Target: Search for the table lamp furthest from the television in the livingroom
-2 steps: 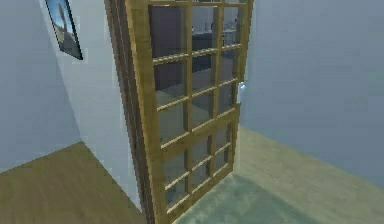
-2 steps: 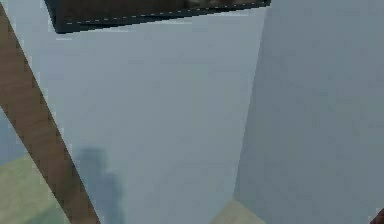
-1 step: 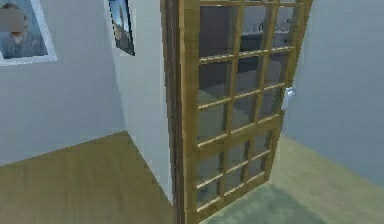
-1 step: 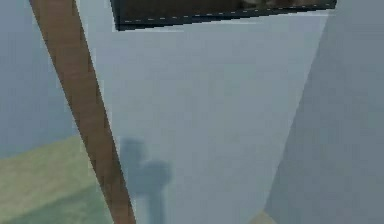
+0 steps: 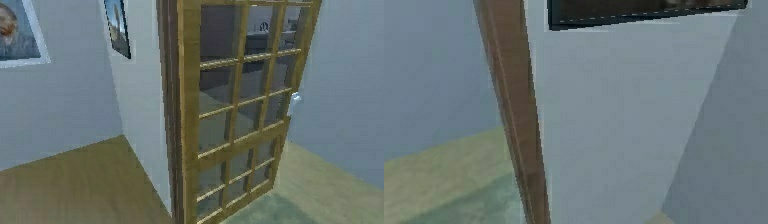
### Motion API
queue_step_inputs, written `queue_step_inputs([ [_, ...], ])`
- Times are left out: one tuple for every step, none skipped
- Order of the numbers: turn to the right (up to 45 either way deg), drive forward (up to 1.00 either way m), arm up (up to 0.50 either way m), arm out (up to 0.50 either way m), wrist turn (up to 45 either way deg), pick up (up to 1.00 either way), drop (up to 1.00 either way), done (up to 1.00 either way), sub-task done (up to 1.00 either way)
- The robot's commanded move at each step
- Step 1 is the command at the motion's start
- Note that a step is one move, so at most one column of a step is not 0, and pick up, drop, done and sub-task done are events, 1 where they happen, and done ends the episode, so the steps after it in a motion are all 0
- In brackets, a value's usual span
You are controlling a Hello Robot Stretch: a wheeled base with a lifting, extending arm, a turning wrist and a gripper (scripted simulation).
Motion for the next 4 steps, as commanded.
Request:
queue_step_inputs([
  [30.0,0.00,0.00,0.00,0.0,0.00,0.00,0.00,0.00],
  [0.0,0.70,0.00,0.00,0.0,0.00,0.00,0.00,0.00],
  [27.0,0.00,0.00,0.00,0.0,0.00,0.00,0.00,0.00],
  [0.0,0.45,0.00,0.00,0.0,0.00,0.00,0.00,0.00],
])
